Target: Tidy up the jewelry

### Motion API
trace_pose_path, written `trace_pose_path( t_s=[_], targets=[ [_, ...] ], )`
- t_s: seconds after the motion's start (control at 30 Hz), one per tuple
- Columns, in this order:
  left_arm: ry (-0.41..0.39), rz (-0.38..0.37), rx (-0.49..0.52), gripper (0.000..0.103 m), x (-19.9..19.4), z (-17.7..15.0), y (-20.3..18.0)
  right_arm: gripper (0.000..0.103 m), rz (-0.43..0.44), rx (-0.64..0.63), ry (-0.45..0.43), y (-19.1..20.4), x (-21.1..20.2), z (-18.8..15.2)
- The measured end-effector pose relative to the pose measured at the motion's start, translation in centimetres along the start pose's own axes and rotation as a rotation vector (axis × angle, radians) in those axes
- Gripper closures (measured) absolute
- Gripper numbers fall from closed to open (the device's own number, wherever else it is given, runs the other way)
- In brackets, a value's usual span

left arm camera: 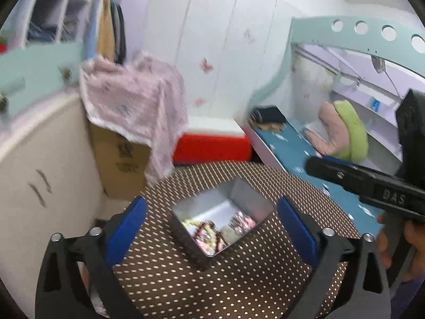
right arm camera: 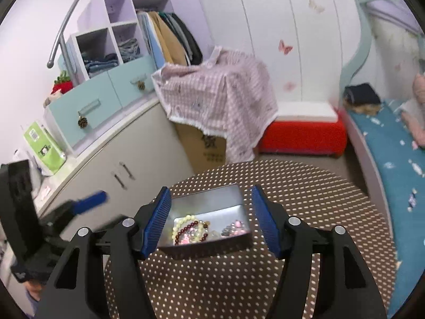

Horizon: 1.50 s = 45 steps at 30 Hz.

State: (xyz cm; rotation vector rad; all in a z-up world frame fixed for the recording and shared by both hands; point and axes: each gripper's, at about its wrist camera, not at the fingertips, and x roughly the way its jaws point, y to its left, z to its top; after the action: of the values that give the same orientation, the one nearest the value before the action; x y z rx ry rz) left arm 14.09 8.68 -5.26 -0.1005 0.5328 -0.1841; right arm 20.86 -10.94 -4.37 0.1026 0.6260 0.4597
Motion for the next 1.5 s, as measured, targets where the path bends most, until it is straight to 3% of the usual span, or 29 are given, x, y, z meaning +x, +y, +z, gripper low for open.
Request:
trace_pose_path(
  t_s=[0.23, 0.33, 0.77, 1.5],
  targets=[
    [-0.120, 0.045, 0.006, 0.007, -6.6, 0.1, -1.8, 0.029, -0.081, -0.076, -0.111, 2.2, -7.1, -2.0],
    [-0.139, 0.066, 0.009, 0.007, -8.4, -0.1, -2.9, 0.024, -0.131, -0.109, -0.158, 3.3, -9.9, -3.1],
    [-0.220, 0.063, 0.082, 0.007, -15.1, -2.1, -8.2, 0.020, -0.177, -0.141, -0.278, 5.6, -19.5, -7.1],
    [-0.289, 0.098, 0.116, 0.007, -17.2, -3.6, -11.9, 0.019, -0.277, -0.129, -0.342, 5.5, -23.5, -9.0]
  ],
)
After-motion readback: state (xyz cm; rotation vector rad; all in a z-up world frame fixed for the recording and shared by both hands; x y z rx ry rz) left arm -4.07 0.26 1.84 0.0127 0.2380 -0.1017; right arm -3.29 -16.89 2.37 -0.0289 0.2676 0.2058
